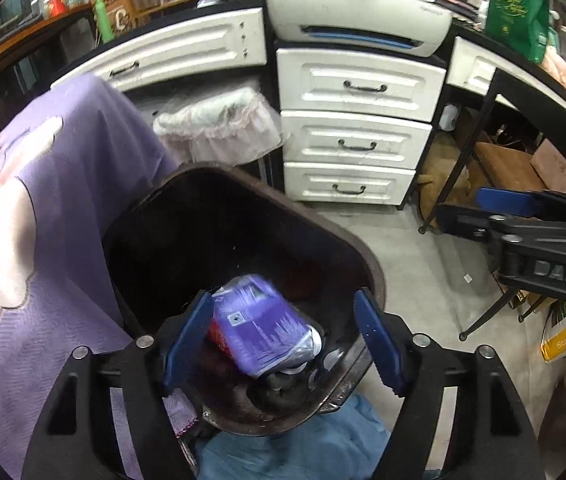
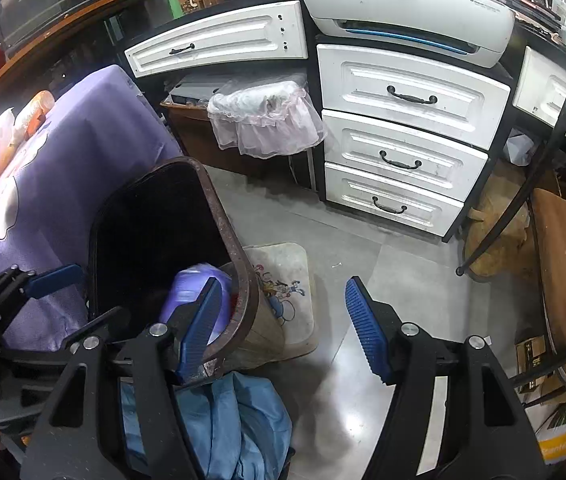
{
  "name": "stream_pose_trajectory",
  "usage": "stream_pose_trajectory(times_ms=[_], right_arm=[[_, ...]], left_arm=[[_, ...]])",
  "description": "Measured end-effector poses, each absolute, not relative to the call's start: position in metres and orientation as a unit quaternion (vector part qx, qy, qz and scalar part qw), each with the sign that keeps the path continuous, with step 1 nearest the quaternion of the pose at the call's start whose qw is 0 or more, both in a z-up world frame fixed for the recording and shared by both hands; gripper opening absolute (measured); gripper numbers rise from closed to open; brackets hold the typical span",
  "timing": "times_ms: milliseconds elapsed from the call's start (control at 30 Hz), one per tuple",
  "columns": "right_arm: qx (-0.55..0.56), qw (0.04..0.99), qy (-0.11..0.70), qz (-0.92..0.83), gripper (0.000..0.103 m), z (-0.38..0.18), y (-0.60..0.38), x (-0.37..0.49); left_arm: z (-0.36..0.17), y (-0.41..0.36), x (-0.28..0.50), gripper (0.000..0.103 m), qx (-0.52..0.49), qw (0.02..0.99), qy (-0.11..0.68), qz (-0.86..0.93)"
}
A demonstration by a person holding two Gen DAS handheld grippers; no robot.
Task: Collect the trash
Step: 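Move both tools back over the table toward the white plastic bags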
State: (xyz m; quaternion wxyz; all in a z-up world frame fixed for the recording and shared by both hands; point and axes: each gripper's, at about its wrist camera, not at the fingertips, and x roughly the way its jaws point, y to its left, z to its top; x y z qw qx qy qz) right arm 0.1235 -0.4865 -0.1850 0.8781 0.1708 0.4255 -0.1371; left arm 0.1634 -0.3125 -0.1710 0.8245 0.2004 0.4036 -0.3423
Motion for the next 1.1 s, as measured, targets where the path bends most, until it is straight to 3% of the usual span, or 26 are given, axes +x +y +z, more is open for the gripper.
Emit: stream_pose_trajectory(times_ms=[333,433,533,633,767,1100], right_arm=[[0.176,0.887,0.402,-0.143,0.065,-0.164,-0.489,0.120],[0.170,0.898,0.383,-0.135,0.077,-0.148,-0.481,0.120],[0.160,0.909,0.365,-0.120,0.078,-0.131,-0.469,0.124],[0.146,0.923,0.344,-0.090,0.088,-0.107,-0.448,0.130],[0.131,0.935,0.325,-0.050,0.093,-0.086,-0.422,0.140],[0.124,0.933,0.327,0.079,0.094,-0.057,-0.345,0.189]], left_arm=[[-0.123,-0.298,0.135,0.082,0.202,0.838,0.350,-0.367],[-0.105,-0.288,0.131,0.085,0.199,0.847,0.334,-0.362],[-0.084,-0.270,0.131,0.086,0.197,0.864,0.310,-0.346],[-0.067,-0.249,0.134,0.090,0.198,0.882,0.284,-0.320],[-0.049,-0.213,0.146,0.094,0.201,0.906,0.258,-0.269],[-0.033,-0.114,0.185,0.095,0.188,0.933,0.266,-0.154]])
